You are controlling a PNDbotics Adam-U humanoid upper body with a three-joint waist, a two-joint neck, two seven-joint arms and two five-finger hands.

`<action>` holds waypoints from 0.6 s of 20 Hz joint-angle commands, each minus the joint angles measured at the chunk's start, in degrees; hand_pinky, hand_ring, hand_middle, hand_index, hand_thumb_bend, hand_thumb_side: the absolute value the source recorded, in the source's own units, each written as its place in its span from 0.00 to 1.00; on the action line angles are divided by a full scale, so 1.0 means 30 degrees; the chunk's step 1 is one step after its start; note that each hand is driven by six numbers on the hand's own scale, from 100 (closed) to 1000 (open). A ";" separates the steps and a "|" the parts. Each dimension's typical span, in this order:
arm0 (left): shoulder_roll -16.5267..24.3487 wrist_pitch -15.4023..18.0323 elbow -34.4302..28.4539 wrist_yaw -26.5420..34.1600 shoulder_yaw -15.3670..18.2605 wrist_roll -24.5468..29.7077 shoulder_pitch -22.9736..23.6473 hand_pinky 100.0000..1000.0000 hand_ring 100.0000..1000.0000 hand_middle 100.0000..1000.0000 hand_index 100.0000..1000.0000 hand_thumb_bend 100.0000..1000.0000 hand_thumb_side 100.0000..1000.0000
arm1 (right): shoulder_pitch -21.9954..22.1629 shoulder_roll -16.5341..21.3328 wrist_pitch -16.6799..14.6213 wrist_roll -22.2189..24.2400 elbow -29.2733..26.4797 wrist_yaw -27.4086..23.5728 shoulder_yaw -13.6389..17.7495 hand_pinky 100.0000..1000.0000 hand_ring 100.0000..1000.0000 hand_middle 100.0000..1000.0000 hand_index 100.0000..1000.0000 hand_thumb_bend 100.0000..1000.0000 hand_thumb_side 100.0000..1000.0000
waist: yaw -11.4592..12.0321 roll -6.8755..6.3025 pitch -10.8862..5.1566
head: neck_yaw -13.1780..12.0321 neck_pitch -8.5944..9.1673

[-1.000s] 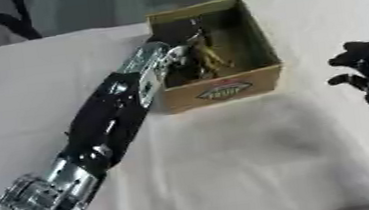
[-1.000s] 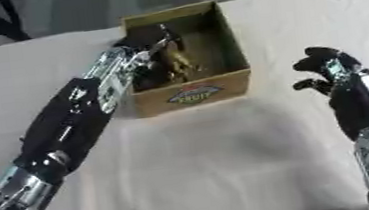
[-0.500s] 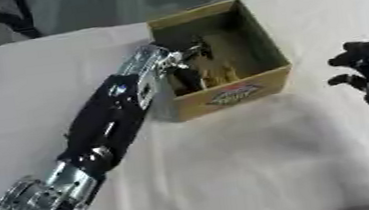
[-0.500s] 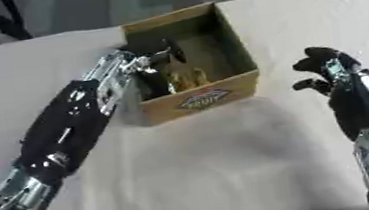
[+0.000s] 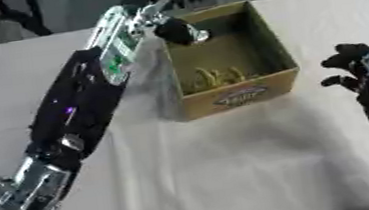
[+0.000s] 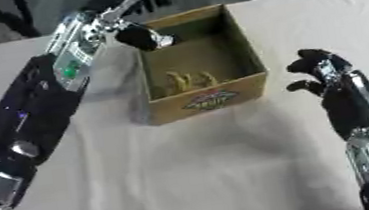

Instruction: Pick up objects on the table and place them in the box.

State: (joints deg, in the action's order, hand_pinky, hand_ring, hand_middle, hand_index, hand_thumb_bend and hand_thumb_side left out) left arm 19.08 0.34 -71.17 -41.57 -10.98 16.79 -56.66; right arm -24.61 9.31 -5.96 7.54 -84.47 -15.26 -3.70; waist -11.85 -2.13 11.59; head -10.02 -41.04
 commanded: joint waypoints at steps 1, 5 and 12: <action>0.1465 -0.0790 -0.2798 0.2571 0.0565 -0.1015 0.0456 0.55 0.56 0.56 0.66 0.35 0.28 | -0.0067 0.0352 -0.0043 -0.0127 -0.0208 -0.0183 0.0231 0.52 0.73 0.57 0.72 0.00 0.56 | 0.0230 0.0128 -0.0445 | 0.0344 -0.0188; 0.2361 -0.1876 -0.5756 0.5795 0.1293 -0.2721 0.2494 0.53 0.55 0.54 0.65 0.29 0.27 | 0.0121 0.0422 -0.0059 -0.0210 -0.0201 -0.0189 0.0325 0.52 0.73 0.57 0.72 0.00 0.56 | 0.0890 0.0178 -0.0639 | 0.0576 -0.0428; 0.2677 -0.2502 -0.9119 1.0478 0.2432 -0.5249 0.6495 0.52 0.54 0.52 0.63 0.21 0.32 | 0.0321 0.0509 -0.0091 -0.0272 -0.0236 -0.0235 0.0420 0.52 0.73 0.57 0.72 0.00 0.56 | 0.1621 0.0267 -0.0777 | 0.0782 -0.0710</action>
State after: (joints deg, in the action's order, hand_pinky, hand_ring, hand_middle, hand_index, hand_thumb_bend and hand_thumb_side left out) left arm 25.76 -7.06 -96.11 -12.74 -4.98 2.46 -36.62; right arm -23.12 9.59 -6.14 6.92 -84.46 -15.34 -2.86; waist -6.96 -1.35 10.28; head -7.84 -42.75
